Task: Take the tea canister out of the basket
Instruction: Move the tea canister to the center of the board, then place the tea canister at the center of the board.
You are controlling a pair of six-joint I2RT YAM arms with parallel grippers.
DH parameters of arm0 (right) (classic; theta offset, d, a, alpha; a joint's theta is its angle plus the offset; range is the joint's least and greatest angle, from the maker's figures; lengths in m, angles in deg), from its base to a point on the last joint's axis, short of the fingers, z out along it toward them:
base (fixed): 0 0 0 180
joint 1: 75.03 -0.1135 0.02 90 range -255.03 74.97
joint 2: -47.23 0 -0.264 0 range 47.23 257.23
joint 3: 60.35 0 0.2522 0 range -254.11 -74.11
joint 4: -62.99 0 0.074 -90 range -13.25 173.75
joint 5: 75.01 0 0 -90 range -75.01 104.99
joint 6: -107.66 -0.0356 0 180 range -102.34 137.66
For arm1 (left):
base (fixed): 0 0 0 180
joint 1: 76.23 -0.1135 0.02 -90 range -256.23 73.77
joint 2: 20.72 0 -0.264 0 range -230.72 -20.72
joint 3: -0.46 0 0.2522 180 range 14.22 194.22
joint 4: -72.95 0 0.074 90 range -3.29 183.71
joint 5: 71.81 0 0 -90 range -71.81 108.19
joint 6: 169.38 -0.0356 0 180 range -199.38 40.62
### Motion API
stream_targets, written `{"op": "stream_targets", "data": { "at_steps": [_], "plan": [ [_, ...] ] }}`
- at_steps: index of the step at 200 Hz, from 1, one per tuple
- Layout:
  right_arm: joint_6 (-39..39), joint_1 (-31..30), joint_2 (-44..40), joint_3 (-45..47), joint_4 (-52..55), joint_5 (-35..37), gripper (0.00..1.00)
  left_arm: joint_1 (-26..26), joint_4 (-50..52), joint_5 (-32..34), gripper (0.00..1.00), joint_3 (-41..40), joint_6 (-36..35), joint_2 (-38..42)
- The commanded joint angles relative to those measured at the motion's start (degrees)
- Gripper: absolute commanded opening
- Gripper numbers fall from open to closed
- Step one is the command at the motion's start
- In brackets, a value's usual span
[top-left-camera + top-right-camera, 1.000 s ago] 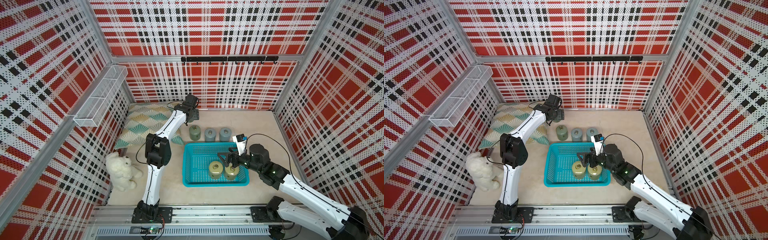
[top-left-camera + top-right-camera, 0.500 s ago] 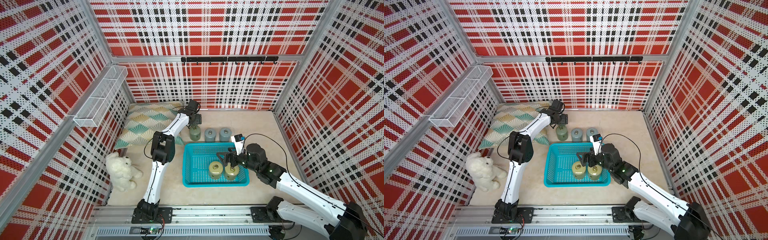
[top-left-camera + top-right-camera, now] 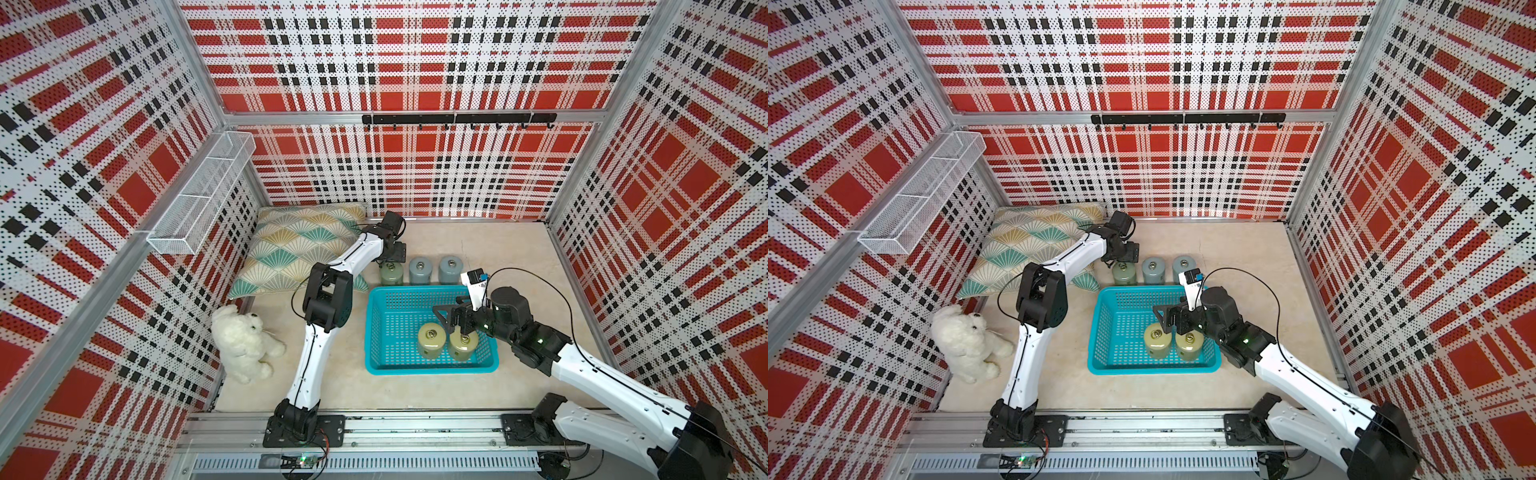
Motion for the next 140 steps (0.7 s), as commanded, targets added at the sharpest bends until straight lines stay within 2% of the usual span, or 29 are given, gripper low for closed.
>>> {"op": "stream_targets", "data": {
  "at_steps": [1, 44, 140],
  "plan": [
    [0.4, -0.4, 0.3, -1.7, 0.0, 0.2, 1.00, 0.4, -1.7, 1.2, 0.69, 0.9, 0.1, 5.1],
    [0.4, -0.5, 0.7, -1.7, 0.1, 0.0, 1.00, -1.4, -1.7, 0.2, 0.69, 2.5, -0.1, 2.2],
    [0.5, -0.5, 2.2, -2.2, 0.3, 0.2, 1.00, -1.4, 0.3, -1.1, 0.72, 6.1, -1.4, -2.4]
  ]
}}
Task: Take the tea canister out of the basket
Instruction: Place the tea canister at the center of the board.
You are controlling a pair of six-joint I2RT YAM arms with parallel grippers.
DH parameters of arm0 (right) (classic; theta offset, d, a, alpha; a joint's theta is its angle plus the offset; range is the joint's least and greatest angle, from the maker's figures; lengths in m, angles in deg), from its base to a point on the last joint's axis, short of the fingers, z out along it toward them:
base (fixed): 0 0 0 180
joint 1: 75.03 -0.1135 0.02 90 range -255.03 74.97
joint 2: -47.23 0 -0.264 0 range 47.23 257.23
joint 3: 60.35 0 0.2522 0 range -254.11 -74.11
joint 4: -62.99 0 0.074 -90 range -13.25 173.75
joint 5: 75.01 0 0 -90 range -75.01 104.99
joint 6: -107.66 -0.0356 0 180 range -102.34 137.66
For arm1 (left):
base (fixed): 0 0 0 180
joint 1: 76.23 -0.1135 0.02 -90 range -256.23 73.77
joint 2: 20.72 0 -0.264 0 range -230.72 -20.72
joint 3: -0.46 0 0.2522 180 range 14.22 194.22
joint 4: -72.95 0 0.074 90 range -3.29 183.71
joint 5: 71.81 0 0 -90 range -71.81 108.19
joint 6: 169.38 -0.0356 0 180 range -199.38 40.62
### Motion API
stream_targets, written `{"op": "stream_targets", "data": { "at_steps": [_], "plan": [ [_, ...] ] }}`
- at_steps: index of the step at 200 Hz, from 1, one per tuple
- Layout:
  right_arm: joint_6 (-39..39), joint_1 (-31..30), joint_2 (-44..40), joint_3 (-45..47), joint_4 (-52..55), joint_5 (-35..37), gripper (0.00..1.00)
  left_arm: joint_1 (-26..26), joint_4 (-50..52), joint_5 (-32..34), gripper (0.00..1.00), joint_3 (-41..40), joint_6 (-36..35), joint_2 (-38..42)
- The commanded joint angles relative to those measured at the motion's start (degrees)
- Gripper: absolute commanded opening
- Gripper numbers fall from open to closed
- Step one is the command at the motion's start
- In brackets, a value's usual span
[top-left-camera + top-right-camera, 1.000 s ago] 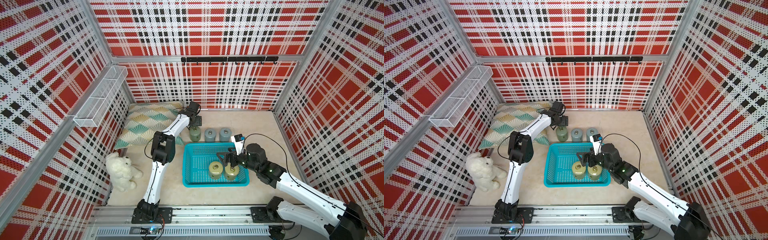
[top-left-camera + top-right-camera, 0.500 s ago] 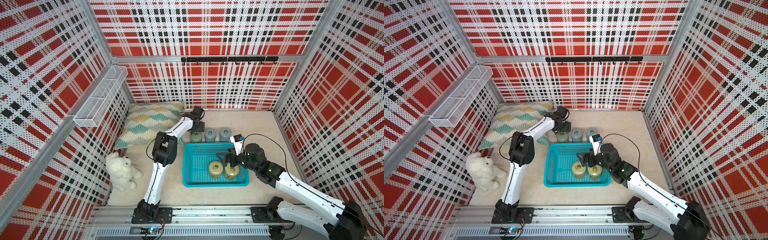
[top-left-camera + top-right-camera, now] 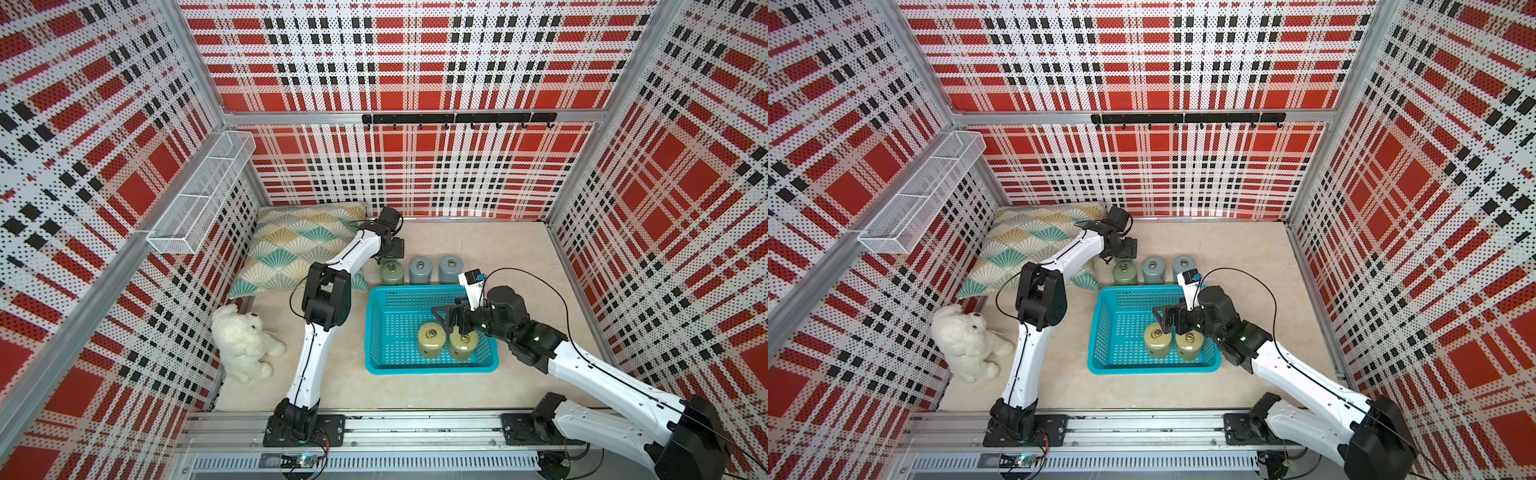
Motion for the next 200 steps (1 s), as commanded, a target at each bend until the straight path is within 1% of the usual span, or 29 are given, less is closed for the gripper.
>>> {"op": "stream_targets", "data": {
  "at_steps": [1, 60, 98, 173, 175, 176, 178, 200],
  "plan": [
    [0.5, -0.5, 0.2, -2.1, -0.1, 0.2, 1.00, 0.1, -0.4, -0.5, 0.72, 2.6, -0.9, -1.3],
    [0.6, -0.5, 0.8, -2.1, -0.1, 0.4, 1.00, 0.2, 0.1, -1.4, 0.73, 2.5, -1.1, -2.3],
    [0.5, -0.5, 1.1, -2.2, -0.1, 0.5, 1.00, 0.3, 0.5, -1.6, 0.85, 2.8, -1.3, -2.3],
    [0.6, -0.5, 0.7, -2.4, 0.2, 0.6, 1.00, 0.2, 0.5, -1.9, 0.90, 3.2, -0.7, -0.6],
    [0.5, -0.5, 0.7, -2.3, 0.2, 0.6, 1.00, 0.2, 0.5, -1.9, 0.91, 3.2, -0.7, -0.5],
    [0.5, -0.5, 0.7, -2.3, 0.2, 0.6, 1.00, 0.2, 0.5, -2.0, 0.96, 3.2, -0.7, -0.5],
    [0.5, -0.5, 0.7, -2.3, 0.2, 0.6, 1.00, 0.2, 0.5, -2.0, 1.00, 3.2, -0.8, -0.5],
    [0.6, -0.5, 0.4, -2.3, 0.4, 0.8, 1.00, 0.2, 0.6, -2.1, 0.99, 3.4, -0.6, 0.2]
  ]
}}
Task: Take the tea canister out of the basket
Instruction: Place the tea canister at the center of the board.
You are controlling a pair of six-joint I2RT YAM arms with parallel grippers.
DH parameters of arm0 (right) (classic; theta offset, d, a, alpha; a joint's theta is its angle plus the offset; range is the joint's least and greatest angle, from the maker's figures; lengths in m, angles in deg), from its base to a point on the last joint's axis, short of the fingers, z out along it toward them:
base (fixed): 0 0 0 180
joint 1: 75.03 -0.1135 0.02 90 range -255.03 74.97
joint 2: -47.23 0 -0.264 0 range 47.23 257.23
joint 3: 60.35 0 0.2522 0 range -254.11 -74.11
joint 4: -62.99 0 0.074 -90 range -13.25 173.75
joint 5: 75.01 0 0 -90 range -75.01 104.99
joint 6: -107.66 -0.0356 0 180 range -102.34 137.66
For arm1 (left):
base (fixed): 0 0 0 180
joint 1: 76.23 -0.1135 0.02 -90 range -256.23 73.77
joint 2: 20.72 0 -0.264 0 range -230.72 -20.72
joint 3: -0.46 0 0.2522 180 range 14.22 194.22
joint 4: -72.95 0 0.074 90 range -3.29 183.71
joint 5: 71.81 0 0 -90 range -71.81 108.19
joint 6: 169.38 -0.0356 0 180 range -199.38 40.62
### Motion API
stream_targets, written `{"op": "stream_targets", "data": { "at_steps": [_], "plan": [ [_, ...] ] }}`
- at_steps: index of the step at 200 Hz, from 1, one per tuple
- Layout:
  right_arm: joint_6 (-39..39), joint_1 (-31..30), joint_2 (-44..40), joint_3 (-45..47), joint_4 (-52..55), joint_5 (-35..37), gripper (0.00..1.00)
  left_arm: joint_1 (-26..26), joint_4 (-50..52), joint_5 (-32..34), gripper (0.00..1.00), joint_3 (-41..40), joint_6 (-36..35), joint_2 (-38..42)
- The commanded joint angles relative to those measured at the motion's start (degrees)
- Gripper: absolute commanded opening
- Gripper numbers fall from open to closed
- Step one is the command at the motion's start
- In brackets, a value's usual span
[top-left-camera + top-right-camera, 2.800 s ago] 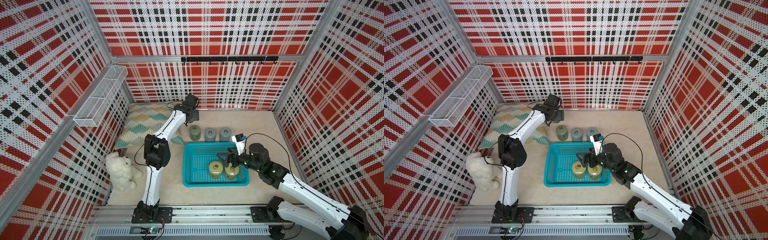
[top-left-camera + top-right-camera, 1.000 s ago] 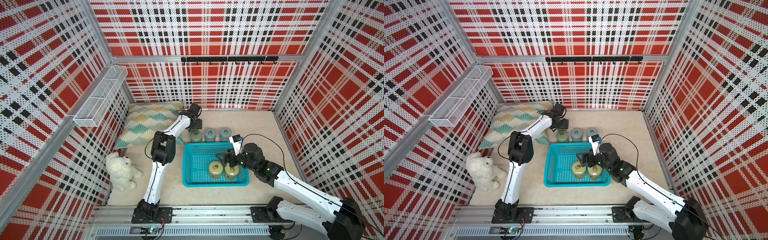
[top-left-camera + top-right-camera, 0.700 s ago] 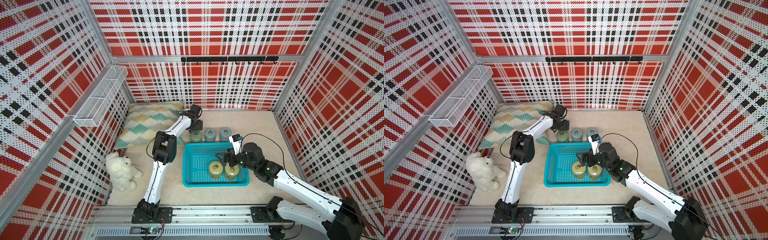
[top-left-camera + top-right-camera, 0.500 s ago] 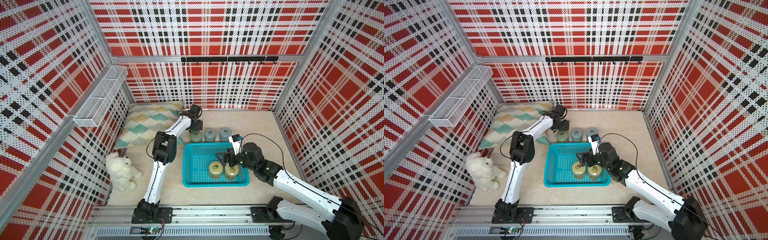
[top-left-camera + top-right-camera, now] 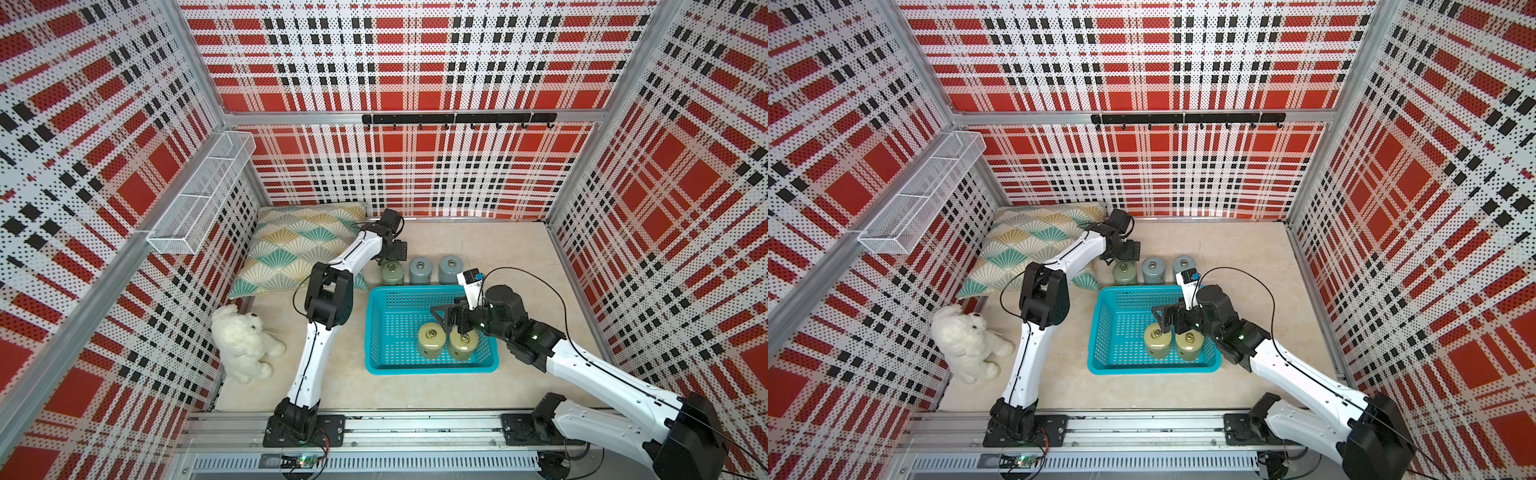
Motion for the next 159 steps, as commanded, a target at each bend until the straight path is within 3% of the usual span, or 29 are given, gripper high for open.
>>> {"op": "stream_targets", "data": {
  "at_steps": [1, 43, 86, 159],
  "plan": [
    [0.6, -0.4, -0.5, -1.7, 0.3, 0.8, 1.00, 0.1, -0.6, -0.5, 0.99, 2.0, -0.2, 2.0],
    [0.8, -0.4, -0.7, -1.6, 0.5, 1.4, 1.00, 0.3, -0.6, -0.2, 0.99, 3.1, 0.9, 4.9],
    [1.1, -0.4, -0.2, -1.7, 0.5, 2.1, 1.00, 2.8, -3.0, 0.3, 0.99, 0.6, 1.6, 13.2],
    [2.5, -0.4, 1.5, -2.3, 1.7, 4.2, 1.00, 12.2, -17.1, 7.1, 0.99, -28.3, 4.7, 38.9]
  ]
}}
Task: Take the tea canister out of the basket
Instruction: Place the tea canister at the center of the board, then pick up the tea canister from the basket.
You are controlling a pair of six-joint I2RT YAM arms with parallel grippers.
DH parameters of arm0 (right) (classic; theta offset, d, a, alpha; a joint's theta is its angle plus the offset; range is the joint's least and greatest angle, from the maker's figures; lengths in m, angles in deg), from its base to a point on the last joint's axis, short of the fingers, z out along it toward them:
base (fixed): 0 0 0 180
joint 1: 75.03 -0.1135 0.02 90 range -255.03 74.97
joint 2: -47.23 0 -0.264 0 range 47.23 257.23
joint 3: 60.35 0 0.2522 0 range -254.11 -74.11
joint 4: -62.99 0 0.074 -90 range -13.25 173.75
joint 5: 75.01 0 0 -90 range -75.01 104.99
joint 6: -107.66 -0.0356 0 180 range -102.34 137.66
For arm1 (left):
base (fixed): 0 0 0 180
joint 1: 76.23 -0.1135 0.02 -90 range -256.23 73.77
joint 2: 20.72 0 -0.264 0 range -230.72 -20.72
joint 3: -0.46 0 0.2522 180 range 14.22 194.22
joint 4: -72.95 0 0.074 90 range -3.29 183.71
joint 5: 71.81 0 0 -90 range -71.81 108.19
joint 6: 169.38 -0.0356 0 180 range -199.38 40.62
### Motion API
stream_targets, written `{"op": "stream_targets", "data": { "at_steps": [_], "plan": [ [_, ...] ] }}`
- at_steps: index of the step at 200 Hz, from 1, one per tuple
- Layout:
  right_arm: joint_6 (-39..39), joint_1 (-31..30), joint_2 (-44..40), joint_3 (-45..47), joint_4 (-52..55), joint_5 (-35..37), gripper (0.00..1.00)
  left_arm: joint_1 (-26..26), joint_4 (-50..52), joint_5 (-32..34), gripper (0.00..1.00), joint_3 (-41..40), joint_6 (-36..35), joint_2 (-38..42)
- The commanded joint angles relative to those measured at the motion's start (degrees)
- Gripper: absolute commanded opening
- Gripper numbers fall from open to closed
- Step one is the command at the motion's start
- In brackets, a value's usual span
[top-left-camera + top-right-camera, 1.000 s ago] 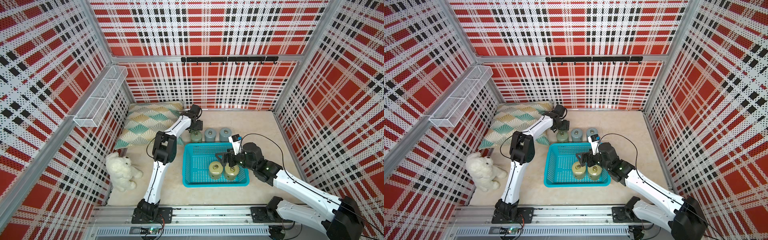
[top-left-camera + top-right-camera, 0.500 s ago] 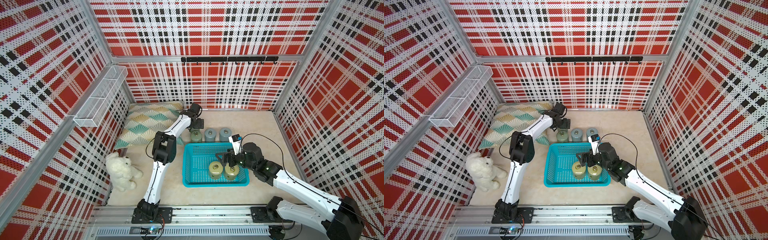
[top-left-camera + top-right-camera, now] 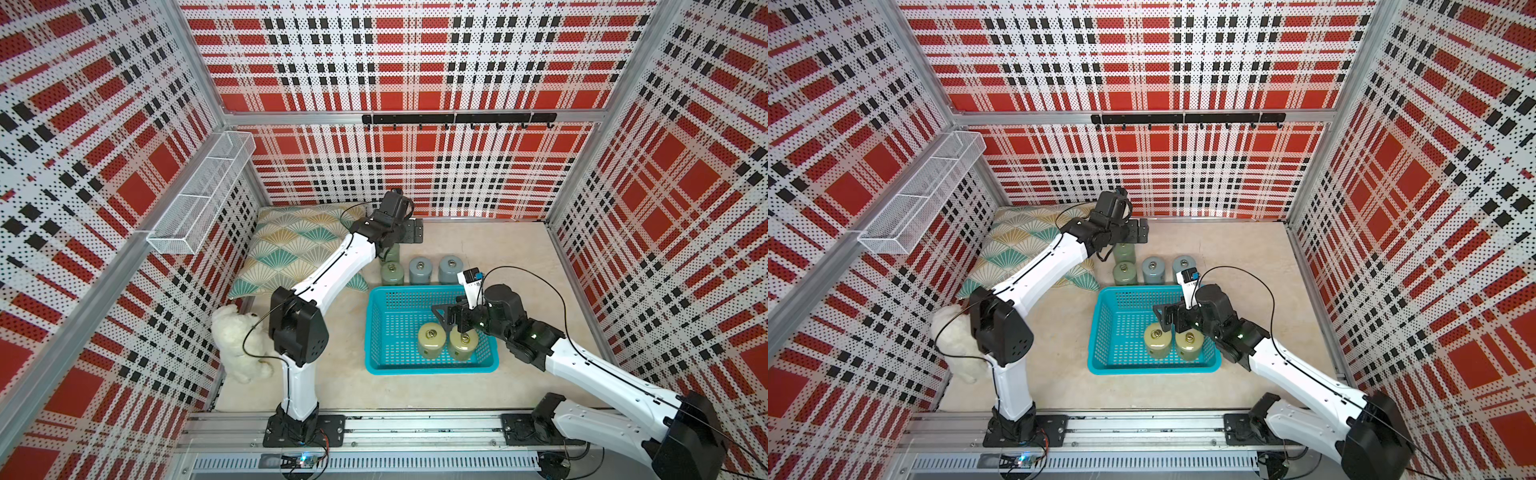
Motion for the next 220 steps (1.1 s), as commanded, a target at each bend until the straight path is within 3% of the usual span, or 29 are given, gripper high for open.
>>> {"op": "stream_targets", "data": {
  "at_steps": [1, 59, 96, 139, 186, 220],
  "plan": [
    [1.3, -0.4, 0.8, -1.7, 0.9, 1.6, 1.00, 2.7, -5.8, 4.3, 0.99, -9.0, 1.4, 6.9],
    [2.3, -0.5, 3.2, -2.8, 1.8, 0.7, 1.00, 8.3, -19.1, 4.7, 0.99, -36.8, 7.5, 29.1],
    [1.4, -1.3, 5.8, -5.1, 7.0, -1.7, 1.00, 11.7, -22.7, 4.7, 0.99, -50.0, 8.6, 39.8],
    [1.8, -9.7, 12.3, -13.5, 20.0, 4.6, 1.00, 13.3, -27.8, 1.8, 1.00, -65.4, 11.6, 53.8],
    [-0.2, -12.8, 21.9, -21.7, 30.3, 8.7, 1.00, 14.4, -30.0, 1.0, 0.99, -75.7, 15.9, 67.8],
    [-1.0, -13.0, 24.4, -24.0, 34.5, 11.0, 1.00, 17.4, -29.7, 2.2, 0.99, -77.5, 16.8, 72.2]
  ]
}}
